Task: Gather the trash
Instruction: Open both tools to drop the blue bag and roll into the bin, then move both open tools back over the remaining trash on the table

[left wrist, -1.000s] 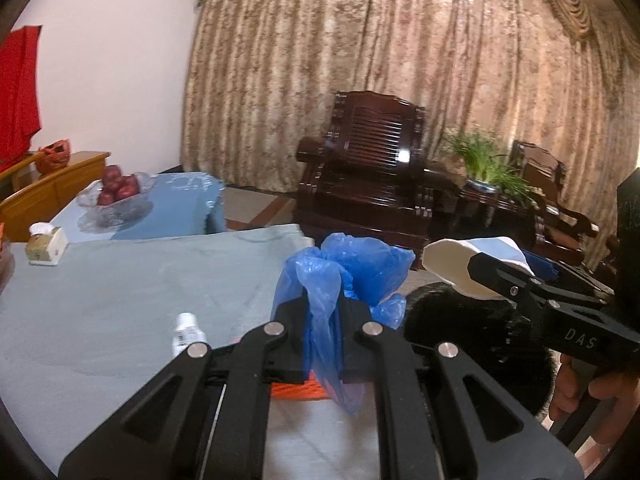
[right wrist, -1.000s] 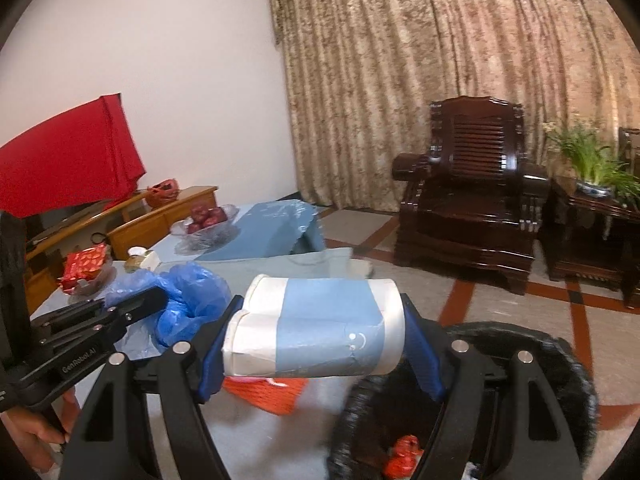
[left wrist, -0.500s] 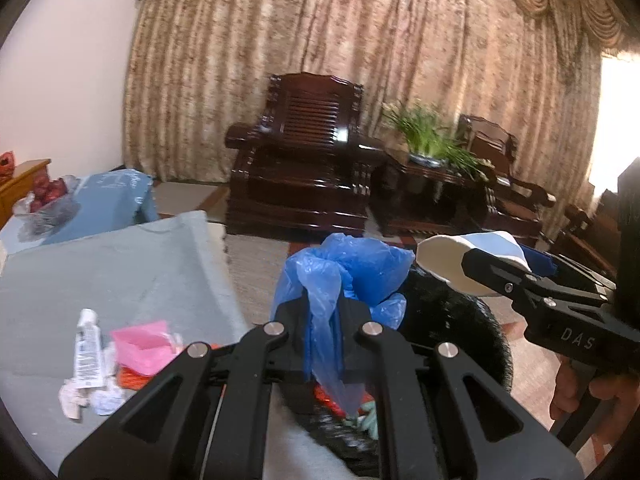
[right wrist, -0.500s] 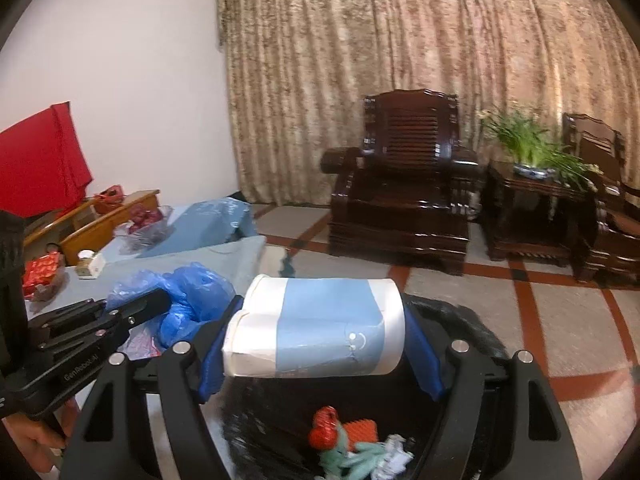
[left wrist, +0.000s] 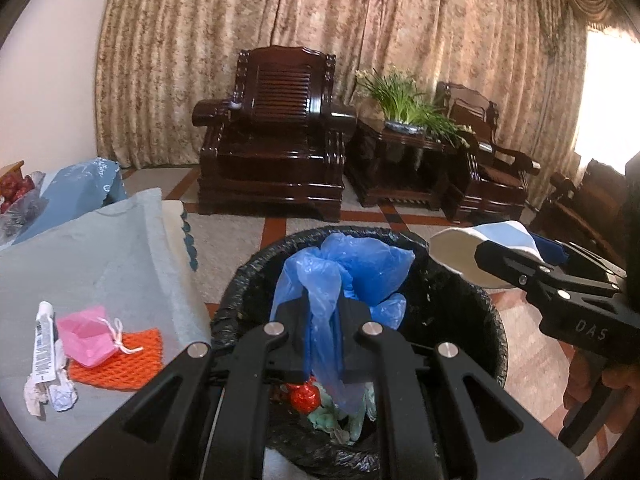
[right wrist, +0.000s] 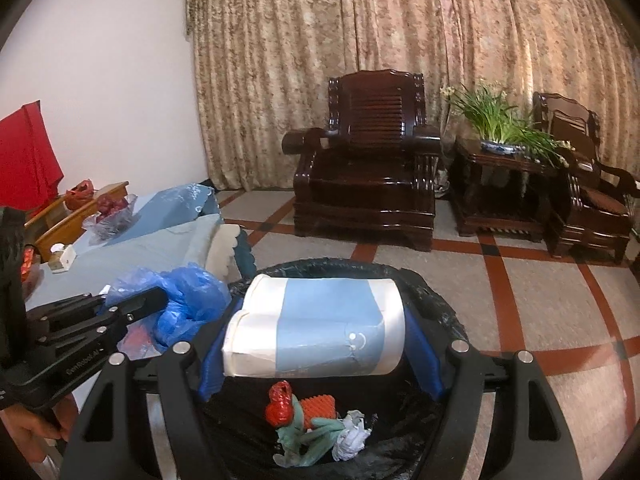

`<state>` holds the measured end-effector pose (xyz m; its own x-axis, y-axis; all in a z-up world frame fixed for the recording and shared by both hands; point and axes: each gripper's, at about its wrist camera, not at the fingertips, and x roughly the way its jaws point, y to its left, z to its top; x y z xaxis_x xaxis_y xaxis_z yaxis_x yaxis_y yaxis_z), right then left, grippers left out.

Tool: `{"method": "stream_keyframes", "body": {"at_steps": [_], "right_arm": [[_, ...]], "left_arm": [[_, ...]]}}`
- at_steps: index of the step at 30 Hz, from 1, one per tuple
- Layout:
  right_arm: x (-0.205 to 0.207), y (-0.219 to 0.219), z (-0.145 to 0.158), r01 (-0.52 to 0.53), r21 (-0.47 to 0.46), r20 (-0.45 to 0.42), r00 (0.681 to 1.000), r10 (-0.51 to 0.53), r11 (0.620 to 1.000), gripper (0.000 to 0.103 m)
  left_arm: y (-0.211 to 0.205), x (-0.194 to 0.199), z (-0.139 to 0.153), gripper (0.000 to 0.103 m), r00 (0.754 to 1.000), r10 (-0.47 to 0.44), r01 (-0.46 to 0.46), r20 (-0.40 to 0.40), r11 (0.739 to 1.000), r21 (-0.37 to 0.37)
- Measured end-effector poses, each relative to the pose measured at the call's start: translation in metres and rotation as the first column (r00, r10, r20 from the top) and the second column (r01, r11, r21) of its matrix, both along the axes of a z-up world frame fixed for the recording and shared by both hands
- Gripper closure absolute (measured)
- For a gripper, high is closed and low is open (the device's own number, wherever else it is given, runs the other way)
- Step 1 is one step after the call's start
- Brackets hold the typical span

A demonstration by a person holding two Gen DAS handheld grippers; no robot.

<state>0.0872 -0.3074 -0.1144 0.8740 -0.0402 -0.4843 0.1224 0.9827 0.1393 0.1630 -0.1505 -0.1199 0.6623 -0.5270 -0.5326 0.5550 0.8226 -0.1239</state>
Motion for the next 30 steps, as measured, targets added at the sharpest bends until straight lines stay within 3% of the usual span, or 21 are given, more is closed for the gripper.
{"method": "stream_keyframes", "body": {"at_steps": [4,6,8,9,15,20,30], "right_arm": [[-0.001,-0.006,-0.006,0.009,0.005,-0.010,1.000,-0.009,1.000,0.029],[-0.002,-0.008,-0.009,0.014,0.002,-0.019,1.000,-0.014,1.000,0.029],[-0.003,-0.011,-0.012,0.020,-0.004,-0.030,0.999,-0.020,1.000,0.028],[-0.003,-0.012,-0.014,0.023,-0.005,-0.035,0.999,-0.023,1.000,0.027],[-0.006,-0.013,-0.016,0.040,-0.017,-0.049,0.998,-0.041,0.999,0.008],[-0.007,-0.008,-0.014,0.046,-0.028,-0.046,0.998,-0.047,0.999,0.006],[0.004,0.032,0.000,-0.032,0.000,-0.009,0.999,0.032,0.999,0.006]], "left_arm": [[-0.008,0.001,-0.007,0.095,1.000,-0.013,0.013,-0.015,1.000,0.007],[-0.010,0.003,-0.009,0.089,0.999,-0.022,0.023,-0.026,1.000,0.009],[-0.009,0.003,-0.010,0.068,0.999,-0.023,0.023,-0.034,1.000,0.002],[-0.009,0.002,-0.011,0.063,0.999,-0.021,0.021,-0.034,1.000,-0.002],[0.000,0.000,-0.008,0.042,1.000,-0.004,0.004,-0.019,1.000,0.007],[0.022,0.000,0.002,0.017,0.999,0.053,-0.053,0.010,0.999,0.011],[0.100,-0.006,0.025,0.012,0.974,0.219,-0.219,0.049,0.976,-0.011]]}}
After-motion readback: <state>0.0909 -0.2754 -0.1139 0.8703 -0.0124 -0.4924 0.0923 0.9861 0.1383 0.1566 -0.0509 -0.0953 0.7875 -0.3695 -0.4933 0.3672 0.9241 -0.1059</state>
